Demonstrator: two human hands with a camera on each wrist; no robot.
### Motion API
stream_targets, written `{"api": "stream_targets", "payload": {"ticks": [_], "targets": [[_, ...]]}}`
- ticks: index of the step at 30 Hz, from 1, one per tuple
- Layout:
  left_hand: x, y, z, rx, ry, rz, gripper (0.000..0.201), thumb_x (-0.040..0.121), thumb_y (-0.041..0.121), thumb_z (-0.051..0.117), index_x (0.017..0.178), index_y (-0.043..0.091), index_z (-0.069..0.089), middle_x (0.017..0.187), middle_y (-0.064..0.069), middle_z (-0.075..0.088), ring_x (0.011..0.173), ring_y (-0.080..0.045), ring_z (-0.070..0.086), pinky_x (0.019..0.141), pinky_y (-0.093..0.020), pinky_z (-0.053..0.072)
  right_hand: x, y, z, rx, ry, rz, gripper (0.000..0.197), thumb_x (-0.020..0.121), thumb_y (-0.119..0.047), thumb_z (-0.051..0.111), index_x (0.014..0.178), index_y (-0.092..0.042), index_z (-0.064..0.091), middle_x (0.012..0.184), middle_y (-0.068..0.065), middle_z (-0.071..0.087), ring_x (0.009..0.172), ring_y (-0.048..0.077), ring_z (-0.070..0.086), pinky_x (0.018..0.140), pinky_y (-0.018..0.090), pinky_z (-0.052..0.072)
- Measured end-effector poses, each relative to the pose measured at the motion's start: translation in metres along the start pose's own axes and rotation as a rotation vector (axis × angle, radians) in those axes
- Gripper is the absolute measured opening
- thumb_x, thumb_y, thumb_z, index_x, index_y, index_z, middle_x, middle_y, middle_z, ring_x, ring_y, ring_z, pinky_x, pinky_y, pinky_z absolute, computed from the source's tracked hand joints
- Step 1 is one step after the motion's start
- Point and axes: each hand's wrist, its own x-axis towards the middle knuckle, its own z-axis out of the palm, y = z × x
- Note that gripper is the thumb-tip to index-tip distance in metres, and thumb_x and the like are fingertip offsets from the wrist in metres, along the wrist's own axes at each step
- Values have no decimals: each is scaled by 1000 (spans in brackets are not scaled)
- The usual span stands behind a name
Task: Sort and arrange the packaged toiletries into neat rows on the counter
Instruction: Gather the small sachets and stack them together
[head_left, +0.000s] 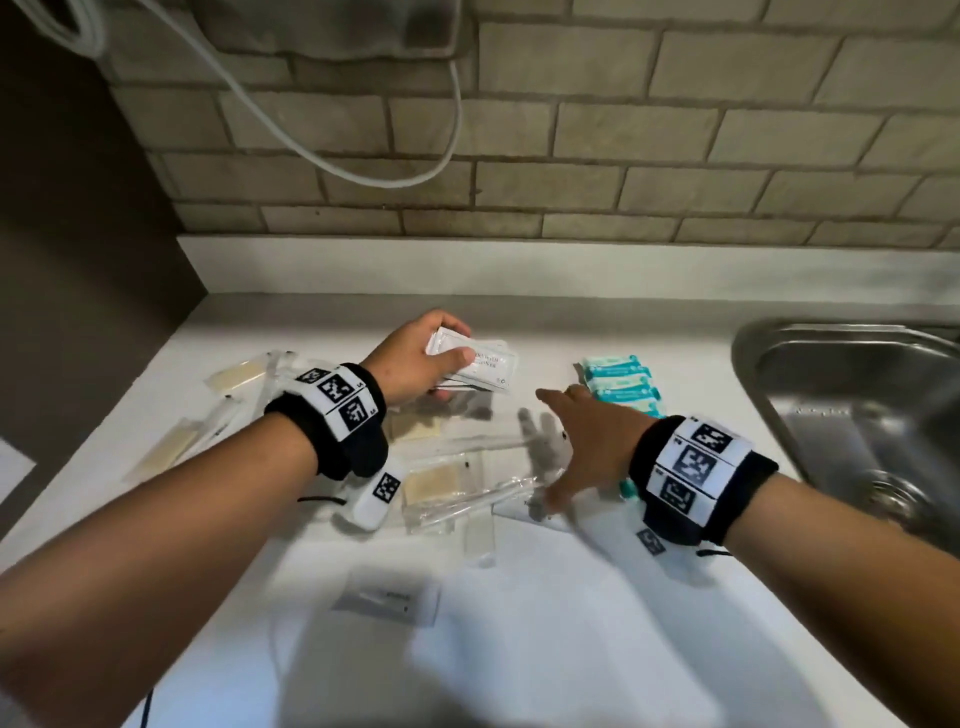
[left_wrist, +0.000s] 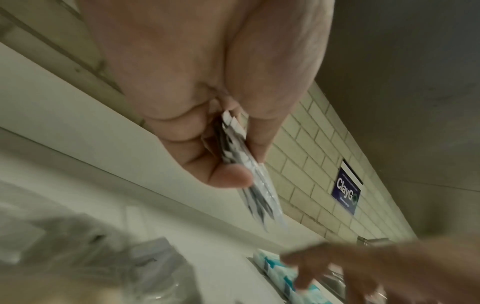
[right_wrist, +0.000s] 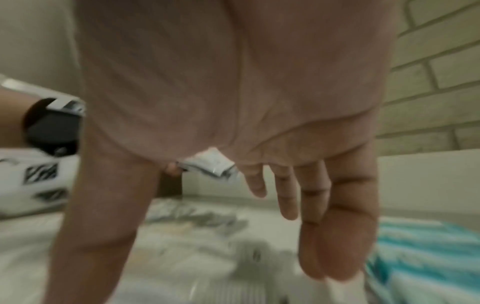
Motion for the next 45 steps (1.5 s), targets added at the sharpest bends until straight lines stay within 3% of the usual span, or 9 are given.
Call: {"api": "stream_targets", "payload": {"ticks": [4,9,17,23,28,33,38,41,45], "targets": [[-18,-10,-15,-8,3,-1,21,92,17,63,112,15,55,110,-21,64,76,-20,65,51,-24,57,-4,-15,36,-115,-74,-19,106,63,-49,72,147,-36,9,135,5,28,113,36,57,90,42,53],[-36,-21,-23,-28,13,-25,21,92,19,63,111,18,56,113,-17,66,87,-24,68,57,-27,60,13,-51,43,67,12,-30,67,73,-33,70,131,-26,37,119,5,32,81,23,60,80,34,58],[-41,-28,-53,-16,109,-25,21,91,20,65,111,17,58,116,-17,63,93,-28,68,60,-32,61,59,-125,50,87,6,-132,82,71,-43,76,141,-26,37,136,14,27,102,37,61,93,41,52],[-34,-30,-75,-15,115,-26,17,91,17,64,107,20,57,115,-19,65,98,-33,69,66,-40,62,76,-147,46,86,-30,-168,83,72,-40,76,143,-31,35,130,9,29,104,35,60,93,42,52],[-30,-32,-72,-4,105,-30,19,91,17,64,108,21,57,112,-15,65,89,-24,69,68,-41,62,60,-123,31,158,24,-266,92,74,-38,78,149,-29,27,140,9,38,119,30,53,103,37,45],[-17,-26,-47,19,23,-11,20,92,19,63,110,21,55,112,-14,62,83,-22,67,65,-37,62,37,-68,-17,127,134,-6,61,78,-49,71,126,-14,60,129,7,59,117,24,56,95,31,45],[-4,-6,1,38,-184,19,19,91,21,63,105,31,53,105,-11,67,83,-29,67,72,-50,59,25,-26,-37,219,225,35,100,65,-45,84,146,-19,32,145,4,42,130,23,46,106,33,39],[-5,-2,32,156,-327,74,22,92,21,62,111,26,50,101,-7,66,79,-23,63,69,-41,55,23,-15,-22,119,108,-25,73,71,-35,81,133,-19,46,125,5,62,114,24,58,95,35,47],[-11,-4,50,530,-397,126,33,91,26,60,123,21,52,116,-3,63,104,-21,60,84,-29,45,15,-9,3,-20,98,3,33,80,-27,70,108,-15,59,105,7,68,98,27,64,79,30,49]]}}
